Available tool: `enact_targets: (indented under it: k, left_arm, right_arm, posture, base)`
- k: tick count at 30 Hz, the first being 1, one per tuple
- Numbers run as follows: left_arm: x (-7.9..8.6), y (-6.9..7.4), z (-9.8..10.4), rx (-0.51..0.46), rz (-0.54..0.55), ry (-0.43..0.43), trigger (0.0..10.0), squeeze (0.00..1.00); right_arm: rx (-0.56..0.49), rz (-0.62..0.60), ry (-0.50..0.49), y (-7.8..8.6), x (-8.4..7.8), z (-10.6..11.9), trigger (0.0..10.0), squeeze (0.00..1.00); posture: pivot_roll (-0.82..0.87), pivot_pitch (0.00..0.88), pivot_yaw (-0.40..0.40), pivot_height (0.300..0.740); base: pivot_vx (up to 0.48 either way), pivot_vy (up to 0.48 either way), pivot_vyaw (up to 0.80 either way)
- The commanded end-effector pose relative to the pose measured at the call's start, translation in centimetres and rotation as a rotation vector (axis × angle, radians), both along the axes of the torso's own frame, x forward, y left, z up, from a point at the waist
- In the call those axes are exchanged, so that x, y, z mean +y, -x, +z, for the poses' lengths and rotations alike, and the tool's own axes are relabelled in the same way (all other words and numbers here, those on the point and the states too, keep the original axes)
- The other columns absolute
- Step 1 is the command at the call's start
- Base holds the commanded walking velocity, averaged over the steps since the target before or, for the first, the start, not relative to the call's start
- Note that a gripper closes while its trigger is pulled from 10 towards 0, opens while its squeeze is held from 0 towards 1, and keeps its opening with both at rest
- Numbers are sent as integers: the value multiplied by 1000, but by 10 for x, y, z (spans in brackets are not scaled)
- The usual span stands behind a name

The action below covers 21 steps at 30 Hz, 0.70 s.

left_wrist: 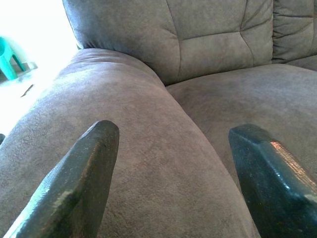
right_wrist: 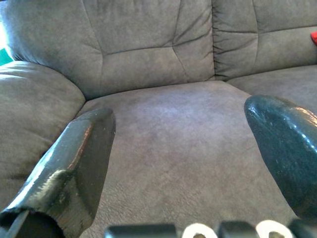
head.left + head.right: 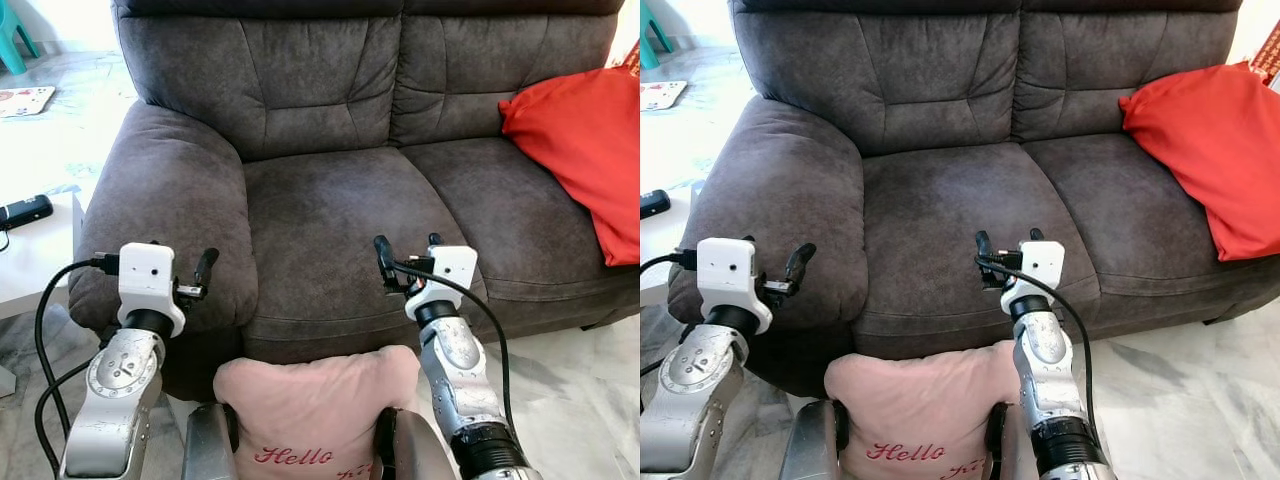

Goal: Move the pillow to the sofa from floor

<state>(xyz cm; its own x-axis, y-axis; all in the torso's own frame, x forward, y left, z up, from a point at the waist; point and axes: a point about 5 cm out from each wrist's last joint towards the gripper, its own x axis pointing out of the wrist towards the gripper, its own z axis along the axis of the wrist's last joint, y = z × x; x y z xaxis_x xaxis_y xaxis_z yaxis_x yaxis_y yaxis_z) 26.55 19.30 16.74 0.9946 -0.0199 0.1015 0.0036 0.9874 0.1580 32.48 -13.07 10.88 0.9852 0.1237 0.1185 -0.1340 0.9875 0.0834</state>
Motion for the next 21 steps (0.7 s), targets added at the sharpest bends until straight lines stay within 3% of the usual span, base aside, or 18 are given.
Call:
enact_targets:
  k: [1, 21]
  left_arm:
    - [-2, 2, -3, 8, -5, -6, 10000, 0]
    - [-10, 8, -8, 23, -55, 18, 10000, 0]
  right_arm:
    - [-6, 8, 7, 0, 1, 4, 10000, 0]
    - [14, -2, 31, 2, -8, 5, 10000, 0]
  posture:
    - [222, 0, -97, 535]
    - [212, 0, -95, 535]
  base:
    - [-247, 0, 0]
    - [-270, 0, 0]
